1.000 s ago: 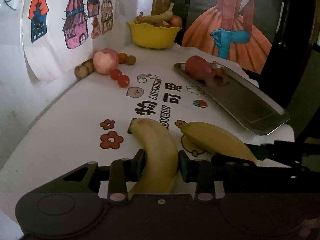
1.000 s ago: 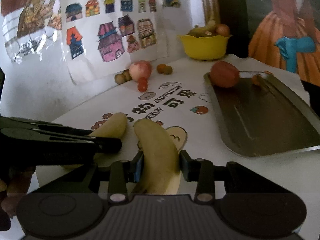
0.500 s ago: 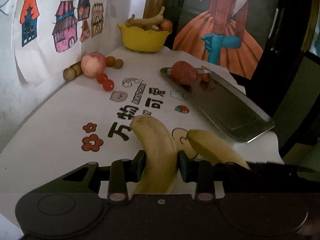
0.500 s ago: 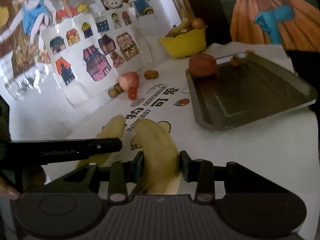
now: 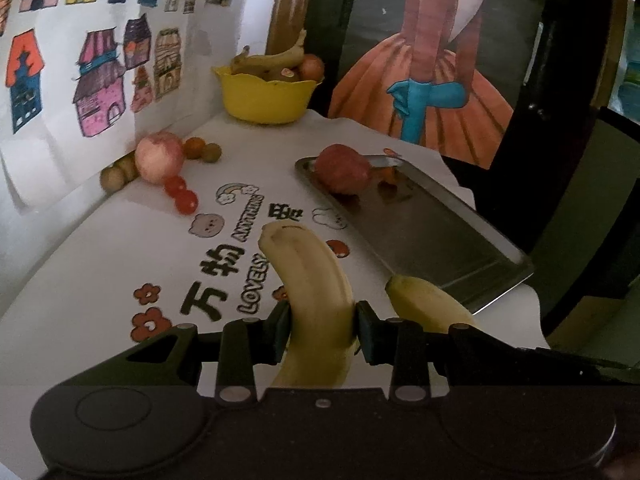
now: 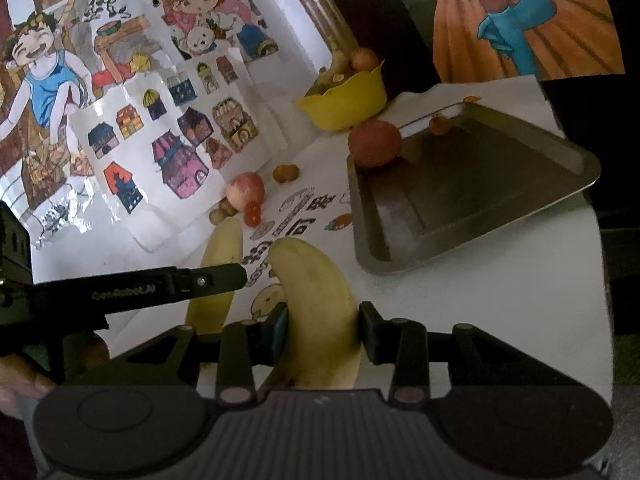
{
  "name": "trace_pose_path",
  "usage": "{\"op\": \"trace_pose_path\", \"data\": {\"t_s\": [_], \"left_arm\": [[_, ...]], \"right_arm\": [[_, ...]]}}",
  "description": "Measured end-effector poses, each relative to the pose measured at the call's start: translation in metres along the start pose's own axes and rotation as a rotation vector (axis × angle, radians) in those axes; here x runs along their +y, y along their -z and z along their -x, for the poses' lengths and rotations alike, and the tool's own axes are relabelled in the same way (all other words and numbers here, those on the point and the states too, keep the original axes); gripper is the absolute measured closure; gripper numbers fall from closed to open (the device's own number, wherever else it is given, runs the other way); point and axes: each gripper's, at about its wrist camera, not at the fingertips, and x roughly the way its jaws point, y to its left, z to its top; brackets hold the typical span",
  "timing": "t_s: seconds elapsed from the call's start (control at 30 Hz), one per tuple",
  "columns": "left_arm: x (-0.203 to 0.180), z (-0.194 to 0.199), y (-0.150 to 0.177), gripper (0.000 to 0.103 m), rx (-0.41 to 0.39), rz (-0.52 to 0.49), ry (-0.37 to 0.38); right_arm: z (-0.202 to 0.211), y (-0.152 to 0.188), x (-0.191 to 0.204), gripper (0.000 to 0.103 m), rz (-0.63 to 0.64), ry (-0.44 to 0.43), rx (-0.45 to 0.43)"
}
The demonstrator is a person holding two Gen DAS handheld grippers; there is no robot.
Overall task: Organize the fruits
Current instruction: 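Carry both held bananas toward the metal tray with both grippers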
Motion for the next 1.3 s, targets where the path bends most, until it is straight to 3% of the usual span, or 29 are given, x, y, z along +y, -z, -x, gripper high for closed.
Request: {"op": "trace_pose_path", "data": {"t_s": [0.4, 0.7, 1.07, 1.3], "left_arm": [[-0.008, 0.016, -0.011, 0.066, 0.003, -0.027, 0.046], [-0.021, 0.021, -0.043, 0.067, -0.060, -0.082, 0.062], [-0.041, -0.005, -0.091, 0.067, -0.122, -0.113, 0.069], [-0.054, -0.038, -0.104, 0.067, -0.108, -0.144, 0.074]], "right_arm": [[0.009, -0.006, -0.009, 0.061, -0.029, 0.017, -0.032], [0.019, -0.025, -0.010, 0.061, -0.013, 0.012, -0.083], [0.033, -0.072, -0.033, 0.061, 0.020, 0.083, -0.195], [0.019, -0.098, -0.058, 0.061, 0.007, 0.117, -0.219]]}}
